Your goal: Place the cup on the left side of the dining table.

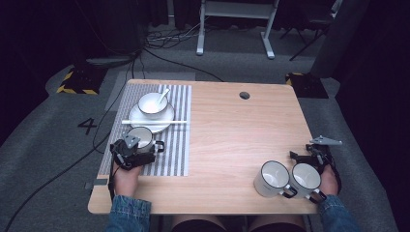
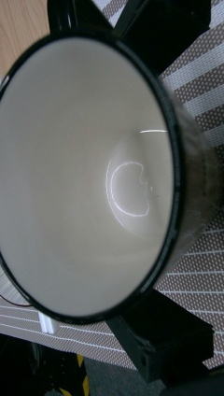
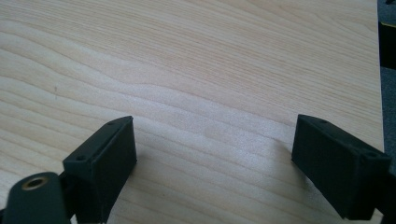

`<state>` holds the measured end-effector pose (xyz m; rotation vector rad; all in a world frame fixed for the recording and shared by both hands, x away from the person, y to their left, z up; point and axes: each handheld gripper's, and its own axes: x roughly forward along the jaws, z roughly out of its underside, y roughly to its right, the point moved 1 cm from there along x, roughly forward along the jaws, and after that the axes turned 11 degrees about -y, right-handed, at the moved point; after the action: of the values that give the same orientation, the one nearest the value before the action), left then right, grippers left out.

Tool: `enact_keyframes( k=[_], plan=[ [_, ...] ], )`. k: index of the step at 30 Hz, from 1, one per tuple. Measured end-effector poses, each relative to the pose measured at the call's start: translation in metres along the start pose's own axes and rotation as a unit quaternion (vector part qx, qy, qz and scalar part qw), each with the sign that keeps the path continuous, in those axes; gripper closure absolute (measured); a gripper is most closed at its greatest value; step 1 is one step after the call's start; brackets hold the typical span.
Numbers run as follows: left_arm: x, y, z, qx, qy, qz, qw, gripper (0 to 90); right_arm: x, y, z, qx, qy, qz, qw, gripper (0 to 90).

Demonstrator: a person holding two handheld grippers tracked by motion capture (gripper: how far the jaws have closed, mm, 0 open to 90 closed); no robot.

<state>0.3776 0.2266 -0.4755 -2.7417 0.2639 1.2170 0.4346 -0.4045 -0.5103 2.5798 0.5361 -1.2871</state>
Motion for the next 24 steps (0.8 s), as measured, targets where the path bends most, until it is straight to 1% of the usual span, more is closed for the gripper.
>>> enact_keyframes(
  k=[2, 6, 7, 8, 10, 11, 12, 13, 14, 15, 16, 17, 18, 19, 20, 21, 22, 23, 24],
  plan=[
    [-0.007, -0.002, 0.001, -0.003, 0.007, 0.010, 0.9999, 1.7, 0.000, 0.000, 0.000, -0.001, 0.001, 0.000, 1.0000, 13.8],
    [-0.020, -0.005, 0.003, -0.004, 0.016, 0.019, 0.9997, 2.1, 0.000, 0.000, 0.000, 0.000, 0.000, 0.000, 1.0000, 13.8],
    [-0.020, -0.005, 0.003, -0.004, 0.016, 0.019, 0.9997, 2.1, 0.000, 0.000, 0.000, 0.000, 0.000, 0.000, 1.0000, 13.8],
    [-0.027, -0.006, 0.005, -0.005, 0.017, 0.027, 0.9995, 2.1, 0.000, 0.000, 0.000, -0.001, 0.001, 0.000, 1.0000, 13.7],
    [-0.030, -0.006, 0.006, -0.005, 0.017, 0.031, 0.9994, 2.1, 0.000, 0.000, 0.000, 0.000, 0.000, 0.000, 1.0000, 13.7],
    [-0.035, -0.005, 0.007, -0.001, 0.022, 0.032, 0.9993, 2.3, 0.000, 0.000, 0.000, 0.000, 0.000, 0.000, 1.0000, 13.8],
    [-0.035, -0.005, 0.007, -0.001, 0.022, 0.032, 0.9993, 2.3, 0.000, 0.000, 0.000, 0.000, 0.000, 0.000, 1.0000, 13.8],
    [-0.042, -0.005, 0.008, 0.002, 0.022, 0.039, 0.9990, 2.3, 0.000, 0.000, 0.000, -0.001, 0.000, 0.000, 1.0000, 13.8],
    [-0.042, -0.005, 0.008, 0.002, 0.022, 0.039, 0.9990, 2.5, 0.000, 0.000, 0.000, -0.001, 0.000, 0.000, 1.0000, 13.8],
    [-0.048, -0.004, 0.010, 0.004, 0.020, 0.045, 0.9988, 2.6, 0.000, 0.000, 0.000, -0.001, 0.001, 0.000, 1.0000, 13.8],
    [-0.052, -0.003, 0.010, 0.006, 0.018, 0.045, 0.9988, 2.6, 0.000, 0.000, 0.000, 0.001, 0.001, -0.003, 1.0000, 13.8],
    [-0.052, -0.003, 0.010, 0.006, 0.018, 0.045, 0.9988, 2.6, 0.000, 0.000, 0.000, 0.001, 0.001, -0.003, 1.0000, 13.8],
    [-0.059, -0.002, 0.012, 0.008, 0.017, 0.052, 0.9985, 2.6, 0.000, 0.000, 0.000, -0.001, 0.001, 0.000, 1.0000, 13.8],
    [-0.059, -0.002, 0.012, 0.008, 0.017, 0.052, 0.9985, 2.6, 0.000, 0.000, 0.000, -0.001, 0.001, 0.000, 1.0000, 13.8],
    [-0.065, -0.001, 0.014, 0.017, 0.016, 0.057, 0.9981, 2.6, 0.000, 0.000, 0.000, -0.001, 0.001, 0.000, 1.0000, 13.8],
    [-0.065, -0.001, 0.014, 0.017, 0.016, 0.057, 0.9981, 2.6, 0.000, 0.000, 0.000, -0.001, 0.001, 0.000, 1.0000, 13.7],
    [-0.071, 0.001, 0.016, 0.024, 0.011, 0.057, 0.9980, 2.7, 0.000, 0.000, 0.000, -0.001, 0.001, 0.000, 1.0000, 13.8],
    [-0.074, 0.002, 0.018, 0.027, 0.009, 0.061, 0.9977, 3.0, 0.000, 0.000, 0.000, -0.001, 0.001, 0.000, 1.0000, 13.8],
    [-0.077, 0.003, 0.019, 0.029, 0.009, 0.060, 0.9977, 3.2, 0.000, 0.000, 0.000, -0.001, 0.001, 0.000, 1.0000, 13.8]
  ],
)
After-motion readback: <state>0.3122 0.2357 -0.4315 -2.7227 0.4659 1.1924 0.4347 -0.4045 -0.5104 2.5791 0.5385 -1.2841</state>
